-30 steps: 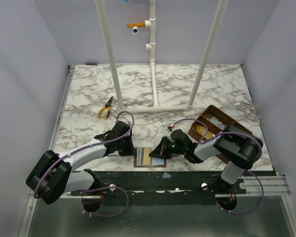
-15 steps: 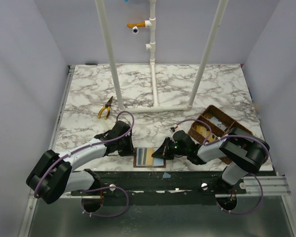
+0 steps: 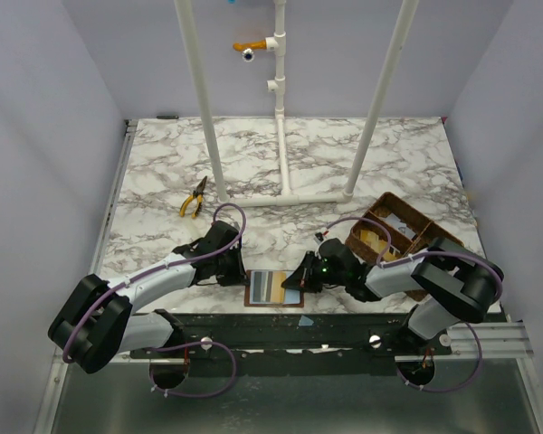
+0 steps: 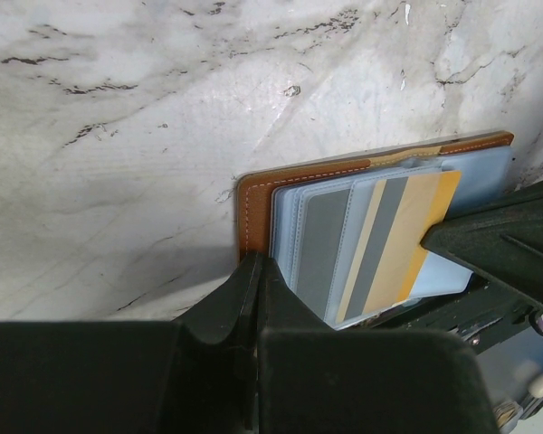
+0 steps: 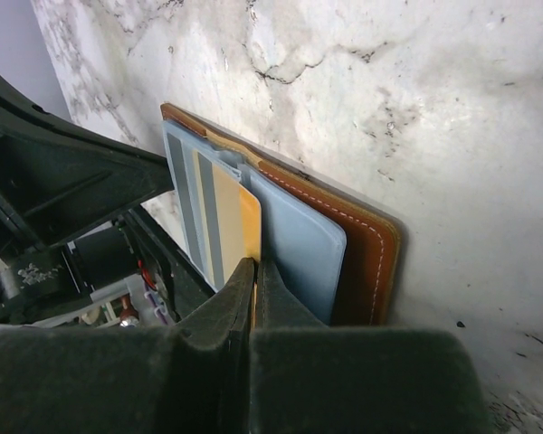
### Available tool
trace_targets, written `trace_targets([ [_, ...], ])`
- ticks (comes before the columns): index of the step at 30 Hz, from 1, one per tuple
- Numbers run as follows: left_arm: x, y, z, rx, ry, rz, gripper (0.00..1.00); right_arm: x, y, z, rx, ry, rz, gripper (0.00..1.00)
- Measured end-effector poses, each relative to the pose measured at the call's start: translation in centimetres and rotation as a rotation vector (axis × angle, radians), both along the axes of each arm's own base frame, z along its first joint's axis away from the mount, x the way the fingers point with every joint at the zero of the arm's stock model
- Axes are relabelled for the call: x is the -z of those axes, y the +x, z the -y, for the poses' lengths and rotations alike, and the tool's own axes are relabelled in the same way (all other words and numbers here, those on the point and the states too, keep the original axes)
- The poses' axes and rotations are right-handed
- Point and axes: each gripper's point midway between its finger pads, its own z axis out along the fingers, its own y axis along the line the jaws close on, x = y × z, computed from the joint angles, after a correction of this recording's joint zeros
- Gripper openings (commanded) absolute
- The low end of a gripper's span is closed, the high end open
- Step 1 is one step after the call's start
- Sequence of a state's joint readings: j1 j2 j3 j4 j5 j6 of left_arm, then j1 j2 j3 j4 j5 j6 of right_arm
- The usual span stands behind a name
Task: Take the credit cards out of the card holder
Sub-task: Remove the credit card from the card holder.
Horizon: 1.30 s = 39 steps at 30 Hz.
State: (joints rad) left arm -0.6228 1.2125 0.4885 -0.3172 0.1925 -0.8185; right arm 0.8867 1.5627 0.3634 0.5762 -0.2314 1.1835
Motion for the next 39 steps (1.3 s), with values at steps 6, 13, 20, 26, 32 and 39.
trace_targets([
  [6, 0.0, 0.0, 0.0, 0.001, 0.000, 0.000, 0.00, 0.0, 0.2, 0.4, 0.003, -0.012, 0.008, 0.01],
  [13, 0.0, 0.0, 0.0, 0.001, 0.000, 0.000, 0.00, 0.0, 0.2, 1.3, 0.013, -0.022, 0.010, 0.01],
  [20, 0.0, 0.0, 0.0, 0.001, 0.001, 0.000, 0.00, -0.1, 0.1, 2.0, 0.022, -0.027, 0.014, 0.01],
  [26, 0.0, 0.1, -0.1, -0.003, 0.002, -0.001, 0.00, -0.3, 0.0, 2.7, 0.034, -0.038, 0.014, 0.01],
  [32, 0.0, 0.1, -0.1, -0.002, 0.003, -0.001, 0.00, -0.3, 0.1, 3.1, 0.041, -0.048, 0.020, 0.01],
  [39, -0.1, 0.0, -0.3, -0.002, 0.010, -0.004, 0.00, -0.5, 0.0, 3.4, 0.042, -0.056, 0.025, 0.01],
])
